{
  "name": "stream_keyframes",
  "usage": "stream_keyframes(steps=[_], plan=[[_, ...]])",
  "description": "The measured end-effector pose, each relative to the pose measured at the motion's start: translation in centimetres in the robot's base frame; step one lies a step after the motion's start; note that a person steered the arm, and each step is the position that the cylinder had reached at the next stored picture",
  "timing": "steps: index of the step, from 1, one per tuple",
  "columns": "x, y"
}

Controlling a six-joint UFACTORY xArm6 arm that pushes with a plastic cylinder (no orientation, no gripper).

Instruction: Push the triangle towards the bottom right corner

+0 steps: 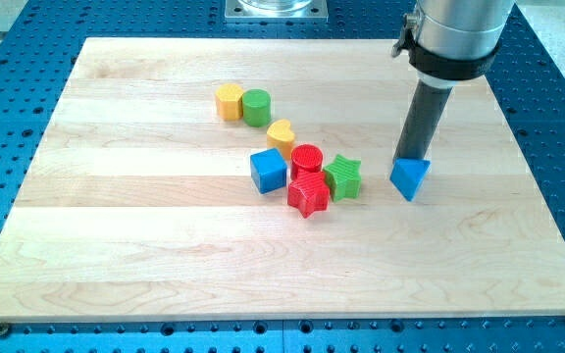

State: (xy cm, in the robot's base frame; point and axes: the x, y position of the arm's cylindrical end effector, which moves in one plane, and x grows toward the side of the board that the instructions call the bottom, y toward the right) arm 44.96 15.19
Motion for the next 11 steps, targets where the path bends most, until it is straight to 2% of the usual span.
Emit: stream_keyframes(steps=[2, 3, 4, 5, 7, 10, 11], plan=[[1.3, -3.0], [4.0, -3.2], [4.4, -2.6], [4.3, -1.0], [4.3, 6.0], [4.5, 10.0], [6.2, 10.0]])
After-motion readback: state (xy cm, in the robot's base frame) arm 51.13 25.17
